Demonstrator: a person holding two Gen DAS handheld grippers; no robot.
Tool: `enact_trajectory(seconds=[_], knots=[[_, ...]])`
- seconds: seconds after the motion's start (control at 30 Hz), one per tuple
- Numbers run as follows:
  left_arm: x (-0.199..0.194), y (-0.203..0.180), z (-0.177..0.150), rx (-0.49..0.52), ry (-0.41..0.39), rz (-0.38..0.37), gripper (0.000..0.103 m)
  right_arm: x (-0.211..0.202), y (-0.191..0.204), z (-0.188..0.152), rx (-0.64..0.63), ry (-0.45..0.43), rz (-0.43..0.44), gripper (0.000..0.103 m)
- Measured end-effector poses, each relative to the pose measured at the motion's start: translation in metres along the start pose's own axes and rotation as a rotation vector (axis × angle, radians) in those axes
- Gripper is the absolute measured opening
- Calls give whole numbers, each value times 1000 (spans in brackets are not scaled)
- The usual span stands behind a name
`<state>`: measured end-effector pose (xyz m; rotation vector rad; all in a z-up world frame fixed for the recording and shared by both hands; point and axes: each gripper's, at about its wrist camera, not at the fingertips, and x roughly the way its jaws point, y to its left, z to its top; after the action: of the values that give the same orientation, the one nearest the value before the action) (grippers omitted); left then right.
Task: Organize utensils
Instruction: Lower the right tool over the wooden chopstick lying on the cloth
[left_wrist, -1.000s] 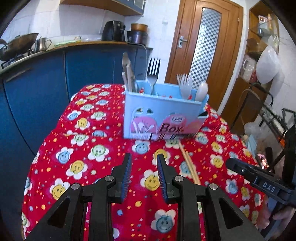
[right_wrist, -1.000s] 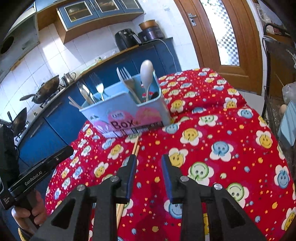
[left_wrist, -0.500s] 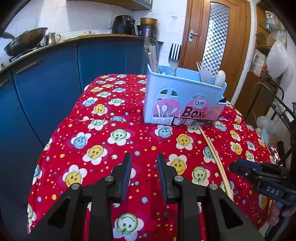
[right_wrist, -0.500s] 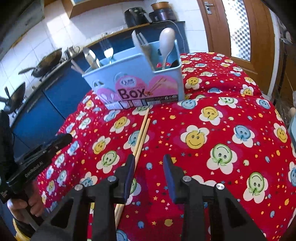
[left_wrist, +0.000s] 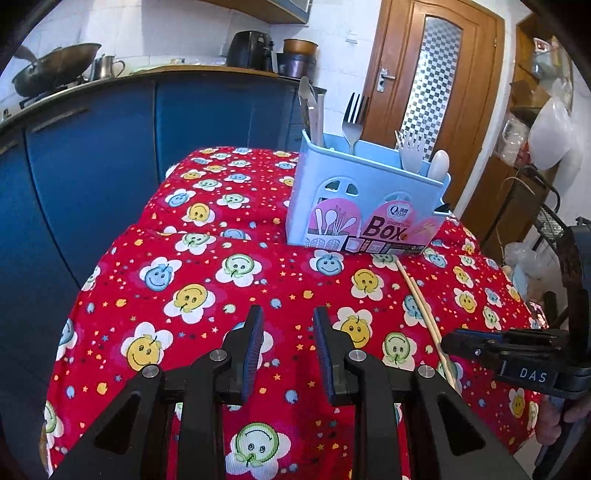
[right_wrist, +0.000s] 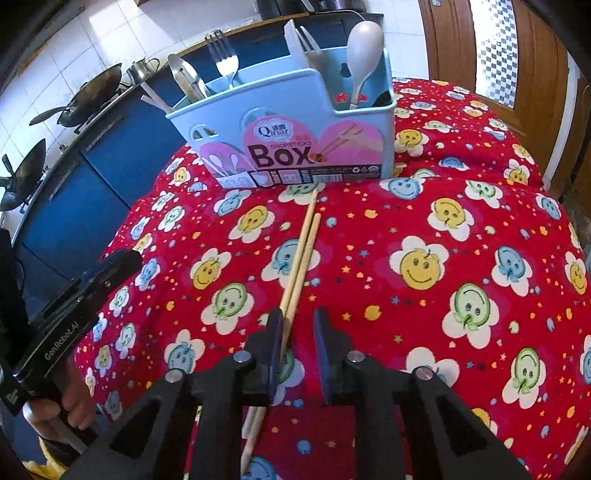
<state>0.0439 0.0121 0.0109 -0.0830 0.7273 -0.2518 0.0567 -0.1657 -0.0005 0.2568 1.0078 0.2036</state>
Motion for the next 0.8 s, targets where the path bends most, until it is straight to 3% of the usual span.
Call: enact_trajectory(seconds=[0.17,0.37,0.8], knots=[[1,1,-1,-6,1,-7,28,3,2,0,-9,27,-18,11],[-1,0,-2,-8,-1,-18,28,3,3,3,-16,61,-35,10],[-4,6,-3,-27,-9,-42,28,22,19,24,-59,224,-98,10]])
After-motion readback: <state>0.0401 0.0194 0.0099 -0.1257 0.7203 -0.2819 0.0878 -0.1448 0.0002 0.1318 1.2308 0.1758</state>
